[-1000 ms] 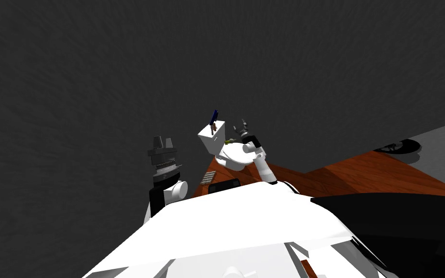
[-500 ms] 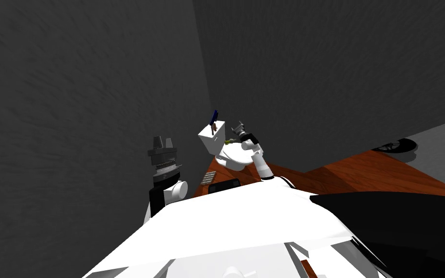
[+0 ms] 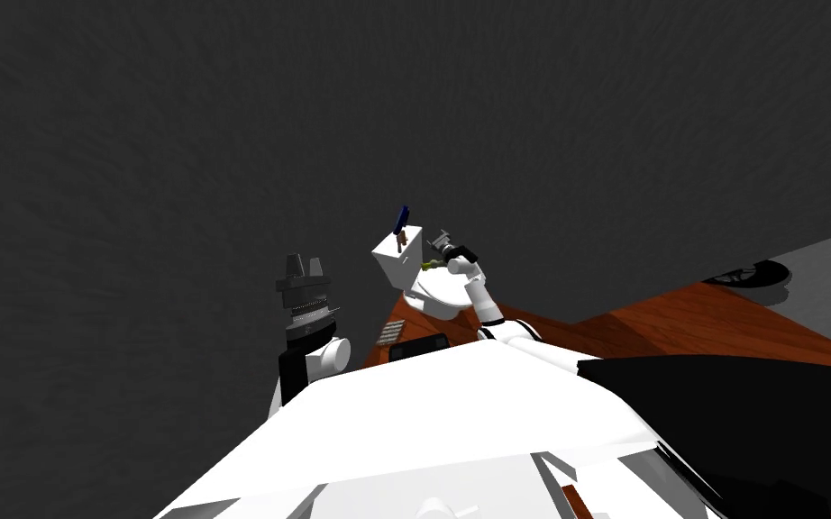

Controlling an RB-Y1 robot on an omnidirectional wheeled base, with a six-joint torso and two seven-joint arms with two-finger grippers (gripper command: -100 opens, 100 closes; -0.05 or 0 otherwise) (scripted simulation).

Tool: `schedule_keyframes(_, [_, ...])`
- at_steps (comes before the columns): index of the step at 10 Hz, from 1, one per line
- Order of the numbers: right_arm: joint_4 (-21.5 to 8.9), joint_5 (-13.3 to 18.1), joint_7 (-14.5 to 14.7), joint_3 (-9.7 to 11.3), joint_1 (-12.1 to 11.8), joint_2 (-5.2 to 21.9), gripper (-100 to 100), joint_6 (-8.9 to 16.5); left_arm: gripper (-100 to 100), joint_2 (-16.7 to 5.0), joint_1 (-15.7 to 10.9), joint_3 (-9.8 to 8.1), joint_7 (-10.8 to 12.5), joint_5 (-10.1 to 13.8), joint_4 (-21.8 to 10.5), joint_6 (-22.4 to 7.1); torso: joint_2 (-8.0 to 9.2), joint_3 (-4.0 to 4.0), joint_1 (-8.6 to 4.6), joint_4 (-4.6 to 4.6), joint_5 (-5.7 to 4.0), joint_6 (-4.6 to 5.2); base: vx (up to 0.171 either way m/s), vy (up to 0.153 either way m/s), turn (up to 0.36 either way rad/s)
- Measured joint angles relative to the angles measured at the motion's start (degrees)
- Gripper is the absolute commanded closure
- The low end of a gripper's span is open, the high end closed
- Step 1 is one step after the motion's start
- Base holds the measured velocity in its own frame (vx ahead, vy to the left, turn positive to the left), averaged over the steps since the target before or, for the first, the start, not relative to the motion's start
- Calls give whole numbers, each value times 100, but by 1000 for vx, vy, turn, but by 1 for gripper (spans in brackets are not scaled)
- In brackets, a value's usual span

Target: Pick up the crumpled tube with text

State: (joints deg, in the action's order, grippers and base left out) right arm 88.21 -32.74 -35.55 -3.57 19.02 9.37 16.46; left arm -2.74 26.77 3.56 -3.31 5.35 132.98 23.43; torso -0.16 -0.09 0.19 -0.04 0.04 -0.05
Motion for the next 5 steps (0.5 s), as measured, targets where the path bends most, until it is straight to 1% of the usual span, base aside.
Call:
schedule_keyframes(1, [-33,-98,-55,-13,20,21,-100,145,0,0,0,0,0,0,0,0,3,2,-4,0,0,3,27,23,26])
schedule_keyframes(2, [-176,-230,-113,-28,116,22,-100,280,0,0,0,0,0,0,0,0,2,1,-6,0,-1,1,23,17,20])
schedule_keyframes(5, [-412,-447,-243,-94,312,-14,-100,649,0,0,0,0,0,0,0,0,4,2,-8,1,-1,3,26,18,37])
